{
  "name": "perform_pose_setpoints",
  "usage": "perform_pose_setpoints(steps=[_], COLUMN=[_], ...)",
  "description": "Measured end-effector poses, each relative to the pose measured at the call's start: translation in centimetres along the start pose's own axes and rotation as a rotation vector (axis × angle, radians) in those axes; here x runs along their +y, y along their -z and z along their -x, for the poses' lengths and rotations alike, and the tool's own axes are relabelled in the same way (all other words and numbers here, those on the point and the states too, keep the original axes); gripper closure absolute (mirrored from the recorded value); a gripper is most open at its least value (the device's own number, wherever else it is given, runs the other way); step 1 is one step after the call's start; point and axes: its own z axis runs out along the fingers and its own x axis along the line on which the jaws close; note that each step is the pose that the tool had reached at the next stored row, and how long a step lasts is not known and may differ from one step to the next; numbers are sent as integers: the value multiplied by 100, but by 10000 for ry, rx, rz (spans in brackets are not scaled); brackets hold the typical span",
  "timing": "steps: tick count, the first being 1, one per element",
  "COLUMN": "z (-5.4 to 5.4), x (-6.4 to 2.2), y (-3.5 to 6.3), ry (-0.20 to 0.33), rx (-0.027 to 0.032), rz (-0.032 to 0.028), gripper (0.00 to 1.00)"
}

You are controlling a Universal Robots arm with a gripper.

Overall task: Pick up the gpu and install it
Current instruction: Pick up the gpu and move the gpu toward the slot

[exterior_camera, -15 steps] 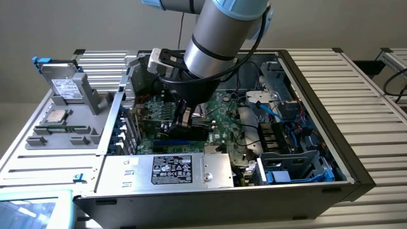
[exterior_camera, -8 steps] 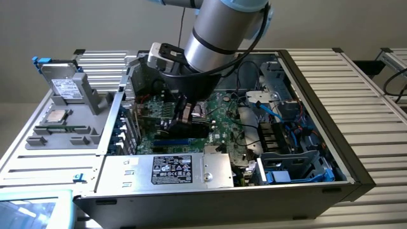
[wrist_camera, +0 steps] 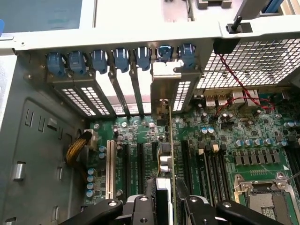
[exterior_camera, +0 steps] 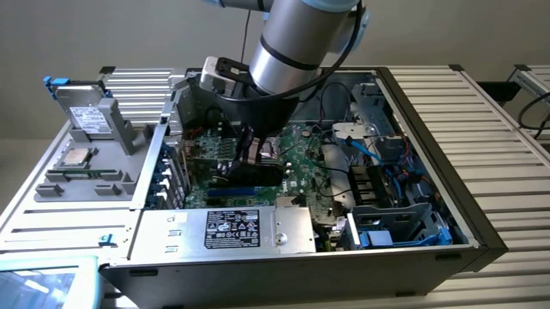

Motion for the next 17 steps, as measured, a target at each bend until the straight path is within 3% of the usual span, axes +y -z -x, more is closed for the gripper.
perform_pose_setpoints(steps=[7, 17], z=[17, 33], x=[9, 69], y=[-15, -157], ry=[30, 31], rx=[11, 11], rz=[-2, -4], gripper=[72, 72])
